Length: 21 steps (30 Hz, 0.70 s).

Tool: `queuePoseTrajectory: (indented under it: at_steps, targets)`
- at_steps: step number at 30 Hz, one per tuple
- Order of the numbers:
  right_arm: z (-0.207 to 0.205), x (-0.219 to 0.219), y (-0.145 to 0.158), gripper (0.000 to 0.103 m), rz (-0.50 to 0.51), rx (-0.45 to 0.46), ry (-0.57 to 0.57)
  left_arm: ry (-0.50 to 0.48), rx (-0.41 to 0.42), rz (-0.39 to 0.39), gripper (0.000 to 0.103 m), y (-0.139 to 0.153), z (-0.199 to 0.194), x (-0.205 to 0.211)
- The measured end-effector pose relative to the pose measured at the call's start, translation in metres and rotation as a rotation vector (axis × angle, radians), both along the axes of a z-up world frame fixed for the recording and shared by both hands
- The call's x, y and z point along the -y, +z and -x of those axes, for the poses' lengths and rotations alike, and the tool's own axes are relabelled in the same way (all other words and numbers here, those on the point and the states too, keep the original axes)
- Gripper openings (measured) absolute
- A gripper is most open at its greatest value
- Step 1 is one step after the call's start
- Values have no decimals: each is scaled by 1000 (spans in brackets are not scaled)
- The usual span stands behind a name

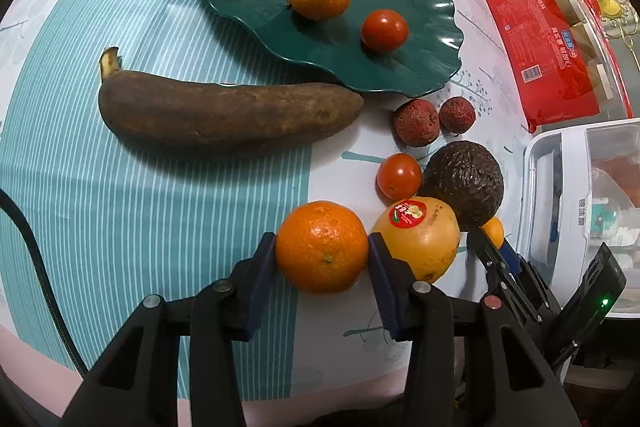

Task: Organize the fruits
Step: 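Carry the tangerine and small orange onto the green plate with both tools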

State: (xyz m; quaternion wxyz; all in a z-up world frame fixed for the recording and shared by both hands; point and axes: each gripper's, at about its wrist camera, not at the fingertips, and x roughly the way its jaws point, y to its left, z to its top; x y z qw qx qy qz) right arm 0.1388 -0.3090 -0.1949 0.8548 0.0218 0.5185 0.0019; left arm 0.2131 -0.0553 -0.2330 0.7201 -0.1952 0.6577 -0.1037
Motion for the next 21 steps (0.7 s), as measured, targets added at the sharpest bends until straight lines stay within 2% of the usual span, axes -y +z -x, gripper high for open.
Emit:
queuePoseTrajectory:
  at_steps: [9,13,17,21]
  targets:
    - [-5,10,3,31,-100,-79,-100,27,33,-33,43,17,13,-14]
    - [0,12,9,31,-135,-100,-116,37,53,-83,43,32,23,-23]
    - [-1,9,33,31,-113,-59,-71,23,95,-153,43,52,32,-28]
    - [-3,3,59,31,-114,-17,-22,18,114,-173,43,70,38,-35]
